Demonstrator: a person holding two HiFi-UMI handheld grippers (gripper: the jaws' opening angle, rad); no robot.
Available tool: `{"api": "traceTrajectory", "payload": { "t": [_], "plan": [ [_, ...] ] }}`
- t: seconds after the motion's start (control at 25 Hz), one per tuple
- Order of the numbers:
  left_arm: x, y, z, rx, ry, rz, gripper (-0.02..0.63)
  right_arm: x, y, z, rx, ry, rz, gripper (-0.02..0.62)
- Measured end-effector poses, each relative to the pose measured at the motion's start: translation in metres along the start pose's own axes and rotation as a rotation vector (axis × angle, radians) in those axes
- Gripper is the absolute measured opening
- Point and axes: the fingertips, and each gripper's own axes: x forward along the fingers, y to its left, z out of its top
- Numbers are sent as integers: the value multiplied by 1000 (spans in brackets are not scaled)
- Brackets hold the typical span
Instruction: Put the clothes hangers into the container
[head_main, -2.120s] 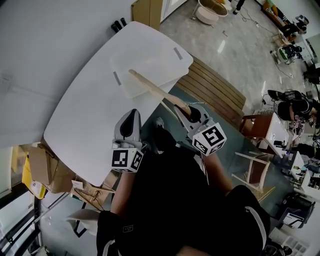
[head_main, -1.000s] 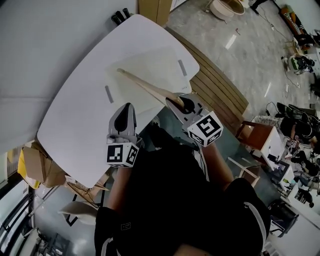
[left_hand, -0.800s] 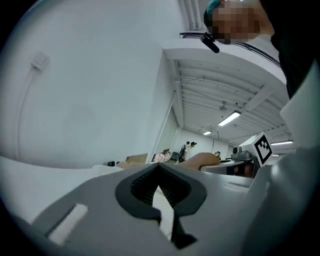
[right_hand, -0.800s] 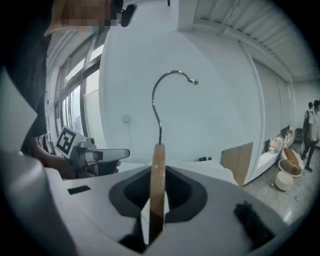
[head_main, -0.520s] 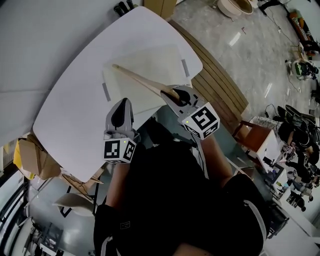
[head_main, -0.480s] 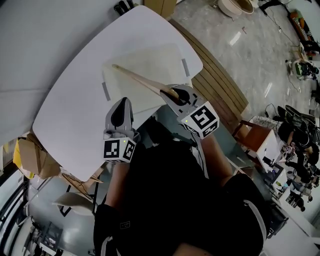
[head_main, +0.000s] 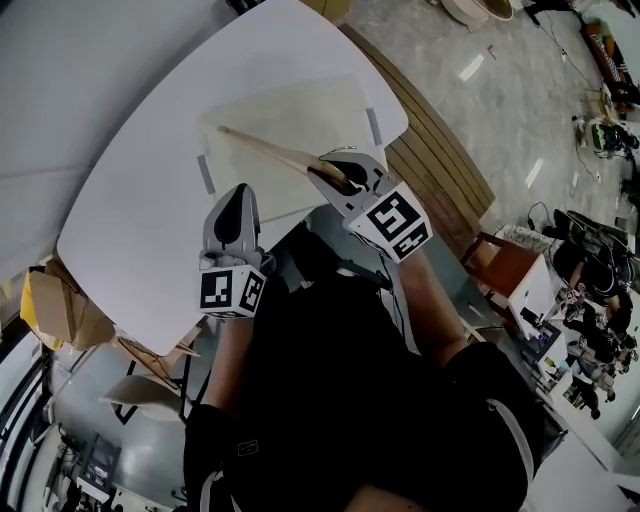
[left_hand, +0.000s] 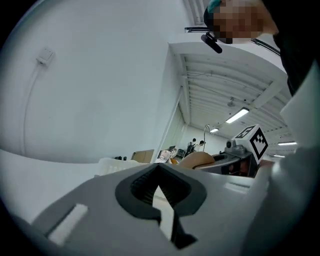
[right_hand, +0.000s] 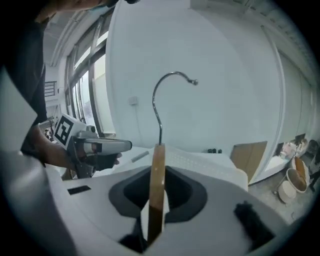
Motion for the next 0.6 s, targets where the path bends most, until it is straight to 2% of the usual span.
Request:
{"api": "traceTrajectory", "payload": {
  "t": [0.6],
  "plan": [
    [9, 6, -13, -3, 39, 23, 3, 24, -10, -2, -13, 103, 36, 61]
  ]
}}
